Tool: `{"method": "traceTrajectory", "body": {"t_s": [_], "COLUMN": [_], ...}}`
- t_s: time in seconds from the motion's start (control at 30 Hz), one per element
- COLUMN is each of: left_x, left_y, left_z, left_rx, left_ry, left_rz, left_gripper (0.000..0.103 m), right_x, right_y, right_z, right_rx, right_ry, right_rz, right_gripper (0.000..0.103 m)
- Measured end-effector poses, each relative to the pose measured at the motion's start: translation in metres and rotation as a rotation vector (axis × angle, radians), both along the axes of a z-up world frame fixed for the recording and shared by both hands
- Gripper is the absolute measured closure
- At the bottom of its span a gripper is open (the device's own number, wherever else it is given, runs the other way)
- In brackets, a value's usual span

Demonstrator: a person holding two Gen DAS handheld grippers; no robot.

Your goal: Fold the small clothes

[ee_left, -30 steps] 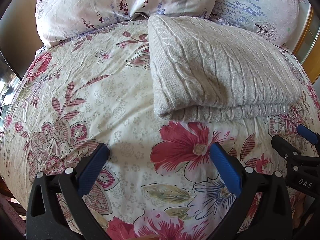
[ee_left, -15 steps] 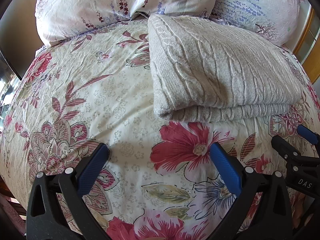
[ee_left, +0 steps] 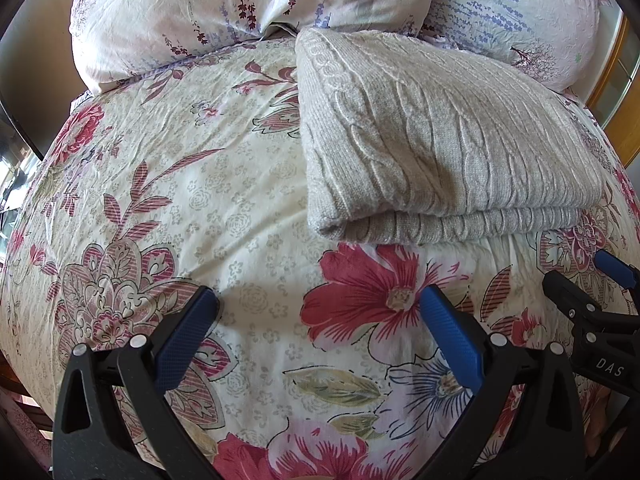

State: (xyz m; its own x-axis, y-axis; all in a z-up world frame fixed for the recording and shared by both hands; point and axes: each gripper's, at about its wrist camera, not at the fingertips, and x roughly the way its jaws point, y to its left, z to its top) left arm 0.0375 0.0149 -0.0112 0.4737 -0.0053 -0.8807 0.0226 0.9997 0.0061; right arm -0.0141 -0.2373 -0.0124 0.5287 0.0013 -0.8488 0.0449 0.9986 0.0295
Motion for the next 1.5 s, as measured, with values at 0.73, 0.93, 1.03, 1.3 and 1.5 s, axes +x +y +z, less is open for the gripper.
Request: {"method": "traceTrajectory", "body": {"t_s": [0.73, 0.93, 1.03, 1.3, 1.5], "left_x": [0.0004, 0.0012, 0.0014, 0.0014, 0.0022], "left_y": [0.0004, 0.0001, -0.0003, -0.0001, 0.0000], "left_z": [-0.0008, -0.0015, -0.0015, -0.0015, -0.0012], "left_rx": [0.000, 0.000, 0.000, 0.000, 0.000], "left_ry": [0.004, 0.010, 0.012, 0.012, 0.012], "left_rz": [-0.002, -0.004, -0.004, -0.005, -0.005], "left_gripper": [0.002, 0.002, 0.002, 0.002, 0.002], "right_x": [-0.0004, -0.0002, -0.0003, 0.0002, 0.0002], "right_y": [0.0001, 0.0001, 0.0001, 0.0000, 0.0000], "right_z": [-0.0001, -0.0001, 0.0000, -0.0001, 0.0000], "right_rx": [0.000, 0.000, 0.000, 0.000, 0.000], "right_ry": [0.001, 0.001, 0.000, 0.001, 0.001], "right_rz": [0.003, 0.003, 0.003, 0.005, 0.004], "right_gripper": [0.001, 0.001, 0.001, 0.001, 0.001]}}
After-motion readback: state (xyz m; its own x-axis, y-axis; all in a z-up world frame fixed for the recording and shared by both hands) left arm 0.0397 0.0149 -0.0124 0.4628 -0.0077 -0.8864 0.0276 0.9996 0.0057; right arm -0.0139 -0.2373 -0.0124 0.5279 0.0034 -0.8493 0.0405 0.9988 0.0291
